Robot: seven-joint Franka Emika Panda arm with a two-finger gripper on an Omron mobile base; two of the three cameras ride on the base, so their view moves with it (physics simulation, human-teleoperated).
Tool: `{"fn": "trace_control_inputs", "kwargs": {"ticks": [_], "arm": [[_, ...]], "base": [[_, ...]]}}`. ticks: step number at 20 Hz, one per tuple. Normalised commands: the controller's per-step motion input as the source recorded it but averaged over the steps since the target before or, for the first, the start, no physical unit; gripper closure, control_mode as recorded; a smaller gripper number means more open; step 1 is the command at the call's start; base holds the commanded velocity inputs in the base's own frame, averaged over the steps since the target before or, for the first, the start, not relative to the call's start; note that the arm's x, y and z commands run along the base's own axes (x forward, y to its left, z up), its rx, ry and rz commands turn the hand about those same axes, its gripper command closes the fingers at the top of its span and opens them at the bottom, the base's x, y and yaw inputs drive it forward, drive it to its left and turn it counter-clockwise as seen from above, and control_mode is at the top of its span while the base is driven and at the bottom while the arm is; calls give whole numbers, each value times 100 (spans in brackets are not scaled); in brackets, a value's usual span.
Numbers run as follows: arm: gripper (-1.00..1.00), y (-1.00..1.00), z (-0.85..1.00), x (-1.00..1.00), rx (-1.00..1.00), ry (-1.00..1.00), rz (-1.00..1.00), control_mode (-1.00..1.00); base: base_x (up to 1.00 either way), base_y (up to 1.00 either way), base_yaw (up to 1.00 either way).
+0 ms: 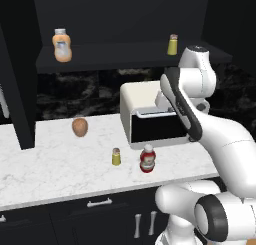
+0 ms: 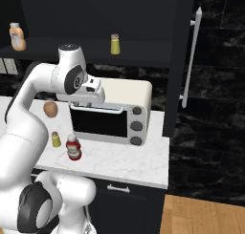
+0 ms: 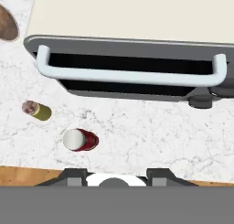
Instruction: Put the shaker and condiment bottle from the counter next to their counterparts in the cabinet.
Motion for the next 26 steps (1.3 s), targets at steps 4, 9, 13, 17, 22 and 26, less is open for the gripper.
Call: {"fn": "trace_control_inputs", "kwargs": {"ticks": [4,9,13,17,22,26], "arm": [[-100,18,-2,-14,-8,-3,0,-100],[-100,28,-1,-15,-12,-12,0,-100],[-100,24,-12,-15,-11,-5,0,-100],[-100,37,-8,-33,-15,-11,0,-100],[-100,48,-8,-20,-18,-10,-1,-100],[-100,40,-21,-2,-10,-6,0,-100]], "base": [[0,0,0],[0,0,0],[0,0,0],[0,0,0],[0,0,0],[0,0,0]]}}
